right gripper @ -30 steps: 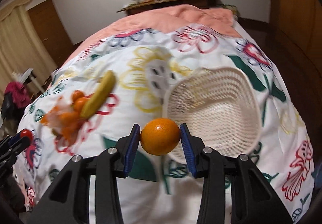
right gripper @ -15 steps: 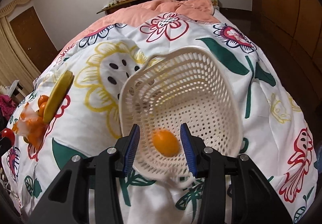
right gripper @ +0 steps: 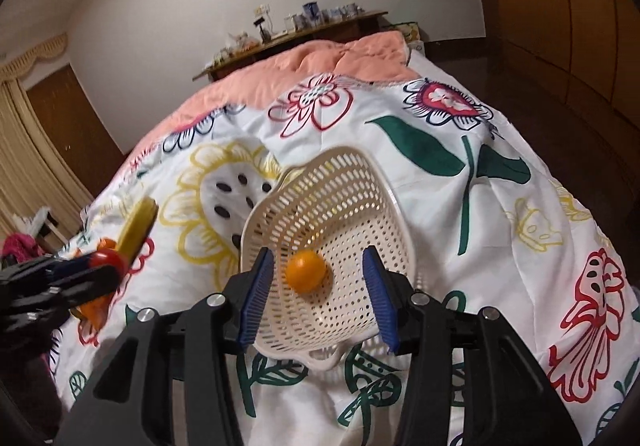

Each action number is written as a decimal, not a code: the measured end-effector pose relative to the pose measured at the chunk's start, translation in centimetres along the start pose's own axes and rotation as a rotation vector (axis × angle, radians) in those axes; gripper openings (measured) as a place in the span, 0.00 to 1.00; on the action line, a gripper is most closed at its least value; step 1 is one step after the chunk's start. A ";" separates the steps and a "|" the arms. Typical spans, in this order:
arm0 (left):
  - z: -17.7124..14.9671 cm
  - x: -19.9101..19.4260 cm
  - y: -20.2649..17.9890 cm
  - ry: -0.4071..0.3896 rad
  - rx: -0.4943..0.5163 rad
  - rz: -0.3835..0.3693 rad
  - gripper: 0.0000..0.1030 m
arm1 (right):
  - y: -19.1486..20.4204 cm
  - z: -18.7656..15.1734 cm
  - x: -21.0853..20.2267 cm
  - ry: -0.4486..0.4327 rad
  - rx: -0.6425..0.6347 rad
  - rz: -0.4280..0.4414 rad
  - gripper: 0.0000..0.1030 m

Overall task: Organize fruits
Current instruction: 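Drop the orange into the white basket with the right gripper while the left carries the tomato over, then lower the red tomato into the basket and open the left gripper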

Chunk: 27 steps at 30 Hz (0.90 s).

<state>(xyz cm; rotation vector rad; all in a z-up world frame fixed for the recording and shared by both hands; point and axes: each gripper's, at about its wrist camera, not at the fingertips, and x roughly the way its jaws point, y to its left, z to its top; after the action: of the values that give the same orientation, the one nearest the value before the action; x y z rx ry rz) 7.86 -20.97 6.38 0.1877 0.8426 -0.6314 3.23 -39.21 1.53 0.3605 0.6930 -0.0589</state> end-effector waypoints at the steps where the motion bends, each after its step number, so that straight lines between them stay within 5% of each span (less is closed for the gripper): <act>1: 0.3 0.9 -0.4 0.017 0.002 -0.014 0.29 | -0.2 0.0 -0.1 -0.007 0.006 0.002 0.46; 15: 2.1 6.0 -3.8 0.108 0.052 -0.071 0.30 | -2.2 -0.4 0.0 -0.024 0.076 0.016 0.47; 19: 2.6 6.6 -3.1 0.113 0.010 -0.077 0.56 | -2.5 -0.5 -0.1 -0.035 0.089 0.012 0.47; 27: 2.7 6.2 -2.4 0.097 -0.027 -0.075 0.57 | -2.7 -0.6 -0.4 -0.042 0.108 0.010 0.51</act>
<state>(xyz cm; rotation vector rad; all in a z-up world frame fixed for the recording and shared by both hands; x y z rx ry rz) 11.22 -26.67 3.76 0.1633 0.9549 -0.6849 2.11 -41.54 0.57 0.4655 0.6482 -0.0947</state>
